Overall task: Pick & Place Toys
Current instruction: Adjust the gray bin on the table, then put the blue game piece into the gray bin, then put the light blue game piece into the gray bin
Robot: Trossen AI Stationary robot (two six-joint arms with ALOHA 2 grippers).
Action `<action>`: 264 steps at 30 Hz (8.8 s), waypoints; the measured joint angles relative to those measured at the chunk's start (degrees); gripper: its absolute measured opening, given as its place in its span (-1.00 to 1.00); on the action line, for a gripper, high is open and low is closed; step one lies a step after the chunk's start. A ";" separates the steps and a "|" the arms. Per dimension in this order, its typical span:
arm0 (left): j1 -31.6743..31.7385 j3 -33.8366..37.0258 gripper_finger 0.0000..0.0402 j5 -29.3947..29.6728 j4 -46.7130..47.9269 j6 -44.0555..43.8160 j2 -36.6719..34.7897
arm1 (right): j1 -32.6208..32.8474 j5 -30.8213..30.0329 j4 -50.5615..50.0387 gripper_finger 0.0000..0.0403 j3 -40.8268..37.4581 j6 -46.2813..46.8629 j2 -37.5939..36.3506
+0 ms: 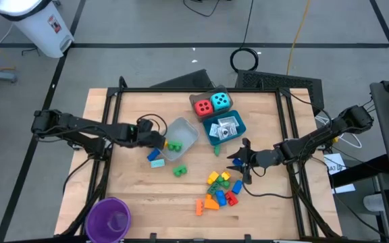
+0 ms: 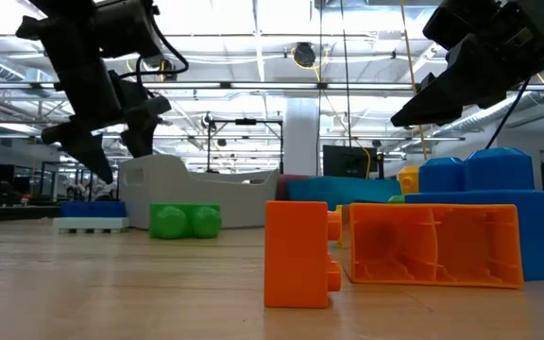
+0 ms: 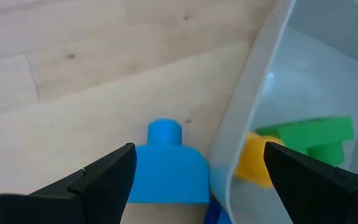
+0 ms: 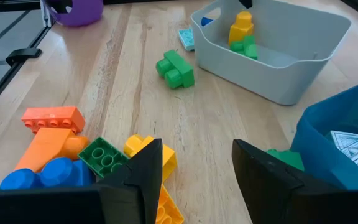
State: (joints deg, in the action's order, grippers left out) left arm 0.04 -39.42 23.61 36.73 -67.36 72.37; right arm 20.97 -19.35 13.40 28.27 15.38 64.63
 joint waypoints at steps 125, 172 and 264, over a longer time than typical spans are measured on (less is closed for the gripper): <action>0.03 4.09 0.77 -1.03 -5.41 0.44 8.21 | 0.00 -0.18 0.05 -0.17 0.01 0.28 -0.01; -1.59 -5.71 0.51 -5.05 -11.23 20.05 8.21 | -2.99 -0.02 0.03 -0.17 0.01 0.44 -0.01; -15.99 0.46 0.81 -12.03 -8.26 13.61 6.66 | -2.99 0.01 1.75 -0.17 0.02 0.00 0.02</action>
State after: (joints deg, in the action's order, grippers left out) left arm -15.95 -38.96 11.57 28.47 -53.75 79.02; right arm 17.98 -19.35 15.16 28.29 15.38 64.64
